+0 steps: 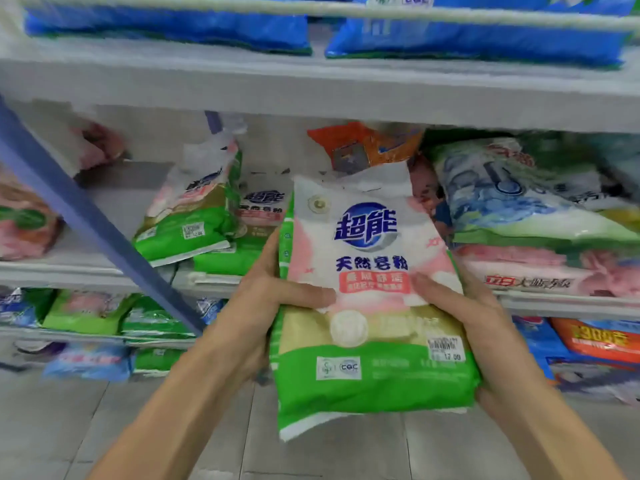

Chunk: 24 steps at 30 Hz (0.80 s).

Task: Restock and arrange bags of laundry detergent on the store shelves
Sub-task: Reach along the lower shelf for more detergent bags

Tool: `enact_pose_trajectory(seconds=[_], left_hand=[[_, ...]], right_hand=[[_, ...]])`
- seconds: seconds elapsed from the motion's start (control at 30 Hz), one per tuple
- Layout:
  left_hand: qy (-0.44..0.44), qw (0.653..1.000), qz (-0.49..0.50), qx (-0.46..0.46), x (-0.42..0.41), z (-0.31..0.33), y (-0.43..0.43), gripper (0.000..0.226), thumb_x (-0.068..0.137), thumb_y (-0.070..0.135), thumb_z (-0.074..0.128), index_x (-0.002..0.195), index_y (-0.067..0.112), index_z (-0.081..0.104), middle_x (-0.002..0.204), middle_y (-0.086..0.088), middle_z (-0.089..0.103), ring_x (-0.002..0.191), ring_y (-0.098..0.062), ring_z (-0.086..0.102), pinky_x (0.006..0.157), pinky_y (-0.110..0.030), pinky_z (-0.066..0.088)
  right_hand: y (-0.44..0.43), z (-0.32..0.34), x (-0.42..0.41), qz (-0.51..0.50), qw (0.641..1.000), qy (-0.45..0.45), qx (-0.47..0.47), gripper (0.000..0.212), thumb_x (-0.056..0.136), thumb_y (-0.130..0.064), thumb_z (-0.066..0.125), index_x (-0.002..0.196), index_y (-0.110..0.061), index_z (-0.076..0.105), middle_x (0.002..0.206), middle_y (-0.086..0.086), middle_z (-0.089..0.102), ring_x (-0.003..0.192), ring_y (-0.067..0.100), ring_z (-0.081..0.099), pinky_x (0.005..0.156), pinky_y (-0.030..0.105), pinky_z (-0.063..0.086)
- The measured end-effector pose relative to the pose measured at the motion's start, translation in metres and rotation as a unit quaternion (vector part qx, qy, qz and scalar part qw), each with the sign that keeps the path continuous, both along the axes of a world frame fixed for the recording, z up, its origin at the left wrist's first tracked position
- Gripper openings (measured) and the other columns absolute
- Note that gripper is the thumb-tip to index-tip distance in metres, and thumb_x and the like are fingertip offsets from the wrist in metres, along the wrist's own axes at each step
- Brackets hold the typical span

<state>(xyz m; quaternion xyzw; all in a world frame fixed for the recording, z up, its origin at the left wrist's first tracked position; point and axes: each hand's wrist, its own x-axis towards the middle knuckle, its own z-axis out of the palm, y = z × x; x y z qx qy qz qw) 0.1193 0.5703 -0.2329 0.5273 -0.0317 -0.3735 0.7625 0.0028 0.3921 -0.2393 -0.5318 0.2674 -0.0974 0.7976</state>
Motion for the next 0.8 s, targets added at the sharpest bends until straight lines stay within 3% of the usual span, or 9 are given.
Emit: enact_pose_trajectory(seconds=[0.17, 0.27, 0.43, 0.5, 0.57, 0.6, 0.67, 0.7, 0.8], left_hand=[[-0.042, 0.999, -0.021, -0.008, 0.022, -0.025, -0.014, 0.102, 0.053, -0.020, 0.066, 0.141, 0.030, 0.051, 0.113, -0.019, 0.074, 0.096, -0.046, 0.073, 0.077, -0.059, 0.060], [-0.064, 0.998, -0.029, 0.004, 0.031, -0.033, -0.017, 0.105, 0.050, -0.023, 0.069, 0.141, 0.026, 0.052, 0.110, -0.019, 0.076, 0.092, -0.043, 0.075, 0.071, -0.053, 0.061], [-0.104, 0.994, 0.006, 0.024, 0.058, -0.028, -0.038, 0.075, 0.063, -0.015, 0.071, 0.130, 0.017, 0.063, 0.108, -0.016, 0.077, 0.092, -0.039, 0.076, 0.075, -0.050, 0.063], [-0.099, 0.994, 0.033, 0.039, 0.077, -0.025, -0.053, 0.061, 0.072, -0.014, 0.068, 0.127, 0.013, 0.068, 0.103, -0.014, 0.078, 0.087, -0.034, 0.077, 0.071, -0.041, 0.064], [-0.129, 0.986, 0.057, 0.089, 0.097, -0.025, -0.069, 0.061, 0.075, -0.016, 0.069, 0.130, 0.009, 0.065, 0.089, -0.008, 0.079, 0.067, -0.021, 0.077, 0.053, -0.024, 0.058], [-0.139, 0.981, 0.070, 0.115, 0.106, -0.026, -0.076, 0.066, 0.075, -0.017, 0.070, 0.135, 0.010, 0.061, 0.083, -0.005, 0.078, 0.057, -0.016, 0.074, 0.047, -0.020, 0.054], [-0.133, 0.978, 0.085, 0.133, 0.118, -0.033, -0.085, 0.072, 0.077, -0.018, 0.069, 0.141, 0.011, 0.054, 0.075, 0.000, 0.075, 0.046, -0.014, 0.069, 0.040, -0.019, 0.049], [-0.132, 0.978, 0.090, 0.136, 0.121, -0.038, -0.087, 0.070, 0.079, -0.018, 0.068, 0.141, 0.009, 0.053, 0.068, 0.005, 0.074, 0.044, -0.014, 0.068, 0.039, -0.019, 0.048], [-0.125, 0.975, 0.123, 0.136, 0.125, -0.044, -0.092, 0.059, 0.083, -0.020, 0.062, 0.137, 0.004, 0.054, 0.054, 0.020, 0.066, 0.043, -0.013, 0.066, 0.038, -0.019, 0.048]], right_hand=[[-0.012, -0.024, 0.016, 0.001, 1.000, -0.026, -0.009, 0.046, 0.079, -0.015, 0.069, 0.125, -0.024, 0.068, 0.110, 0.009, 0.078, 0.091, 0.031, 0.077, 0.073, 0.041, 0.064], [-0.016, -0.033, 0.023, -0.008, 0.999, -0.044, 0.006, 0.045, 0.079, -0.011, 0.069, 0.122, -0.022, 0.069, 0.107, 0.011, 0.078, 0.087, 0.030, 0.078, 0.069, 0.041, 0.065], [-0.031, -0.031, 0.050, -0.017, 1.000, -0.011, -0.021, 0.029, 0.085, -0.015, 0.072, 0.113, -0.019, 0.072, 0.092, 0.008, 0.079, 0.072, 0.027, 0.077, 0.060, 0.039, 0.064], [-0.042, -0.028, 0.068, -0.032, 0.998, 0.023, -0.043, 0.020, 0.087, -0.018, 0.072, 0.106, -0.016, 0.071, 0.078, 0.006, 0.077, 0.060, 0.023, 0.073, 0.054, 0.034, 0.060], [-0.050, -0.027, 0.089, -0.064, 0.991, 0.061, -0.100, 0.027, 0.088, -0.025, 0.071, 0.114, -0.017, 0.068, 0.090, 0.005, 0.076, 0.072, 0.024, 0.073, 0.069, 0.037, 0.062], [-0.055, -0.028, 0.101, -0.078, 0.981, 0.085, -0.156, 0.033, 0.090, -0.028, 0.069, 0.121, -0.016, 0.065, 0.100, 0.005, 0.074, 0.081, 0.024, 0.071, 0.078, 0.030, 0.059], [-0.061, -0.029, 0.122, -0.084, 0.952, 0.121, -0.268, 0.027, 0.098, -0.024, 0.060, 0.124, -0.015, 0.059, 0.102, 0.003, 0.064, 0.079, 0.019, 0.061, 0.063, 0.012, 0.047], [-0.064, -0.029, 0.131, -0.083, 0.940, 0.138, -0.300, 0.024, 0.100, -0.021, 0.056, 0.123, -0.014, 0.057, 0.105, 0.005, 0.063, 0.081, 0.020, 0.059, 0.061, 0.015, 0.045], [-0.068, -0.029, 0.148, -0.075, 0.903, 0.153, -0.395, 0.040, 0.094, -0.018, 0.053, 0.134, -0.014, 0.058, 0.122, 0.007, 0.068, 0.107, 0.028, 0.062, 0.088, 0.029, 0.050]])
